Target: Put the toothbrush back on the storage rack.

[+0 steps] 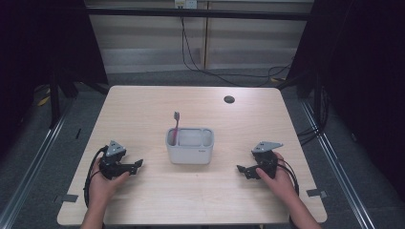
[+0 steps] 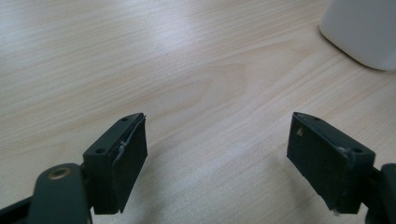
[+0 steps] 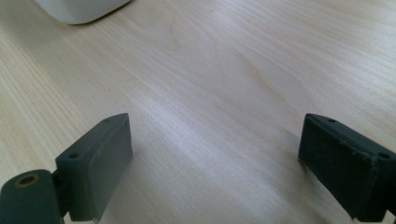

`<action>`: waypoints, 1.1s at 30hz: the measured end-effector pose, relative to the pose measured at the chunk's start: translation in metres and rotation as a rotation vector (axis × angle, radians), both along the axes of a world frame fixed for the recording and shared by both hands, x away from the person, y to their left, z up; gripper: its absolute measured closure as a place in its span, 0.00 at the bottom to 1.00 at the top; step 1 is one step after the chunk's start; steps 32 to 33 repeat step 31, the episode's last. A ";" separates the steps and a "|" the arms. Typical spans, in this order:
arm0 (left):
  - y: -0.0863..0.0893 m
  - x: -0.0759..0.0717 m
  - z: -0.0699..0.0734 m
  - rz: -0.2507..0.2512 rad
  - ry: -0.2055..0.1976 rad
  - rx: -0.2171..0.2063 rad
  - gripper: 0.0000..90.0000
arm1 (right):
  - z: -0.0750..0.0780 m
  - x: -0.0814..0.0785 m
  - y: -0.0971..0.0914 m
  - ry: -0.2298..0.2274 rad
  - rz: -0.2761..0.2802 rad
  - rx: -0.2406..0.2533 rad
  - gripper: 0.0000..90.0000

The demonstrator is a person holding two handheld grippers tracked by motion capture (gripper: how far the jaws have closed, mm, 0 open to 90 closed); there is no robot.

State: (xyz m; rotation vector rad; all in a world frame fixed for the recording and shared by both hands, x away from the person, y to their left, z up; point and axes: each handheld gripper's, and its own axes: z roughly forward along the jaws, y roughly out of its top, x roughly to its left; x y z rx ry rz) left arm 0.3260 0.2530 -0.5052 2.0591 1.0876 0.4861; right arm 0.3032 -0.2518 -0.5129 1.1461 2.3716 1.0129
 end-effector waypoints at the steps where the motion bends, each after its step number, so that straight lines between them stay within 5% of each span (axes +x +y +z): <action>1: 0.000 0.000 0.000 0.001 0.001 -0.002 0.22 | 0.000 0.000 0.000 0.004 -0.003 0.000 0.10; 33: -0.001 0.001 -0.004 -0.003 0.036 0.028 0.21 | 0.000 0.000 0.000 -0.001 0.001 0.000 0.10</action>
